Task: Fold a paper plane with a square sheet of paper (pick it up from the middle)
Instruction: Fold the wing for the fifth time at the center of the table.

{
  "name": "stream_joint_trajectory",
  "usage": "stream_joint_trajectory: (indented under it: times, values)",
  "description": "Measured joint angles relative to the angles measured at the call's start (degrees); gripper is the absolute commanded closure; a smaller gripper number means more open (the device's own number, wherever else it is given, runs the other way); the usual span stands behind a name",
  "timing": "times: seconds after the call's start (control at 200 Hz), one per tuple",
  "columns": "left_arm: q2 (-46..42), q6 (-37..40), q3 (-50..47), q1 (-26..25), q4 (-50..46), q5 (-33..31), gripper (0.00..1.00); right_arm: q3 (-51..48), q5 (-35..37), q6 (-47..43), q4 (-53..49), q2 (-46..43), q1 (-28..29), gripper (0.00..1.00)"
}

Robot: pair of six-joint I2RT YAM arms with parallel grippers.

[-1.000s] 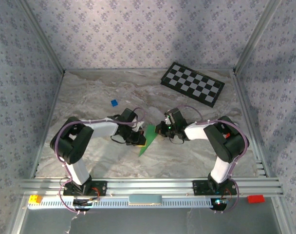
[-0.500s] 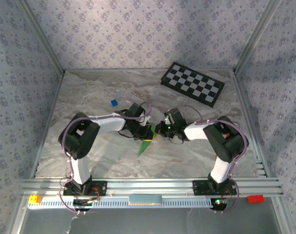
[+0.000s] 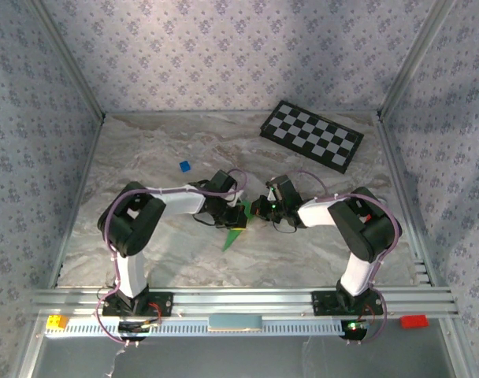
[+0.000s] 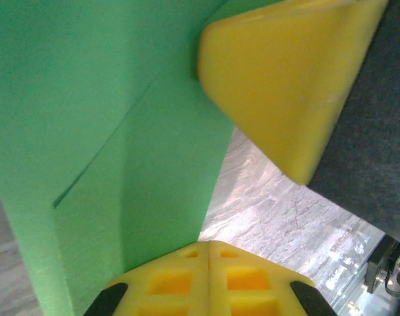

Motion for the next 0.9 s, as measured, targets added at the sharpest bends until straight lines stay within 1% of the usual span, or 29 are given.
stream_joint_trajectory:
  times: [0.15, 0.285, 0.405, 0.54, 0.9]
  values:
    - [-0.2, 0.0, -0.3, 0.2, 0.1, -0.6, 0.96, -0.1, 0.0, 0.0, 0.3, 0.0, 0.0, 0.96]
    - [-0.2, -0.3, -1.9, 0.4, 1.7, 0.2, 0.98, -0.2, 0.0, 0.0, 0.3, 0.0, 0.0, 0.97]
    - [-1.6, -0.9, -5.4, 0.8, 5.4, 1.5, 0.98, -0.3, 0.1, 0.0, 0.4, 0.0, 0.0, 0.96]
    - [-3.6, -0.9, -8.9, 0.9, 7.5, 2.3, 0.99, -0.3, 0.1, 0.0, 0.5, 0.0, 0.2, 0.96]
    - [-6.5, 0.9, -11.9, 0.9, 5.6, 2.3, 0.99, -0.3, 0.0, 0.0, 0.3, -0.1, 0.4, 0.97]
